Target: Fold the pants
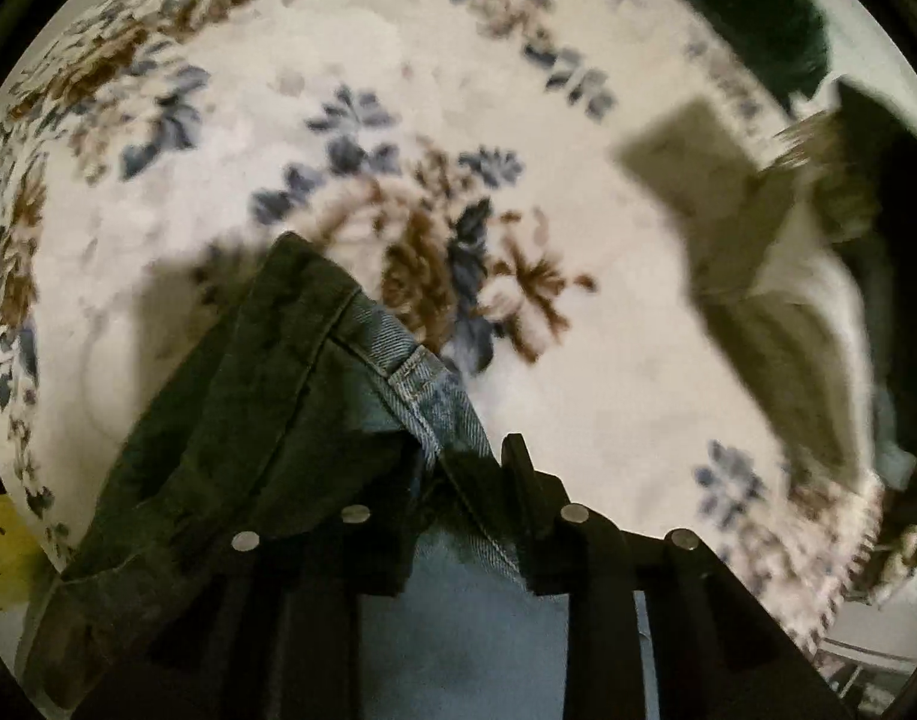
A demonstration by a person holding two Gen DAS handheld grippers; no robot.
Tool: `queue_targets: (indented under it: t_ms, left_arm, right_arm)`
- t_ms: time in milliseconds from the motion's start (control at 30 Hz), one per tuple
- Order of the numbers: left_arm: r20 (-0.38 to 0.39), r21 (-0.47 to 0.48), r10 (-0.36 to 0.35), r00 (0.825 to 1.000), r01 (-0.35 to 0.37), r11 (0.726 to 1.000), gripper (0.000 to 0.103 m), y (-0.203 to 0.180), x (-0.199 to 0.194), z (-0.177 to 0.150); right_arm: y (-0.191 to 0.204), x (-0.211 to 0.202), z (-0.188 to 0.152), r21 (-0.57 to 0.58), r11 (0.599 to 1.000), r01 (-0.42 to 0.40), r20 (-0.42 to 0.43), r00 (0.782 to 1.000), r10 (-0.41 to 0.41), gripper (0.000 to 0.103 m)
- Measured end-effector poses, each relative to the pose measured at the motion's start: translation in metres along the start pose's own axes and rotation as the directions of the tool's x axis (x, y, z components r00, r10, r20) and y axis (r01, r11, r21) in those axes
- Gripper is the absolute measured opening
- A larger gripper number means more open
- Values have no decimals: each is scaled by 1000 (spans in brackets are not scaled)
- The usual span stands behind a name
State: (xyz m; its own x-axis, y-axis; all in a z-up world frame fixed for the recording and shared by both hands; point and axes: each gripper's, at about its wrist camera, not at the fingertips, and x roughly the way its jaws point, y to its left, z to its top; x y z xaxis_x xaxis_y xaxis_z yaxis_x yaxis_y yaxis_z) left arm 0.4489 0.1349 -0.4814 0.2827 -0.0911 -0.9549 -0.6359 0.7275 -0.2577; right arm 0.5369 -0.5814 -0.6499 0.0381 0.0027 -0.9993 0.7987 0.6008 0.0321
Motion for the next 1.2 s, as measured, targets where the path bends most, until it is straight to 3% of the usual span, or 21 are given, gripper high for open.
queue_targets:
  t_ms: [200,267,300,367,667,833,1033,1133,1200]
  left_arm:
    - [60,-35,-95,994,97,995,22,67,-77,-49]
    - [63,-39,-97,993,99,994,22,88,-93,-72]
    - [64,-37,-89,994,91,995,22,91,-95,-80]
    - [57,-31,-62,996,64,997,22,111,-101,-104]
    - [-71,-104,46,996,-53,993,21,199,-22,-185]
    - [-88,-125,76,993,-87,988,7,226,-1,-198]
    - [-93,-85,53,994,-61,994,6,233,0,-194]
    - [-103,-101,7,995,-17,995,18,230,1,-192]
    - [-105,-144,-69,992,53,988,49,229,4,-191]
  right_arm:
    - [-59,-67,-45,-76,993,-87,35,995,90,5]
    - [-77,-92,-68,-96,989,-117,39,992,121,5]
    - [-87,-96,-78,-112,976,-185,66,979,193,5]
    - [-107,-101,-103,-123,973,-195,57,977,203,5]
    - [-199,-29,-173,-90,984,-153,-35,988,151,5]
    - [-227,10,-193,-61,990,-128,-84,989,123,5]
    - [-243,36,-210,-65,990,-126,-129,985,116,9]
    - [-257,48,-208,-21,985,-171,-178,970,165,27]
    - [-274,44,-204,43,973,-227,-148,962,231,42]
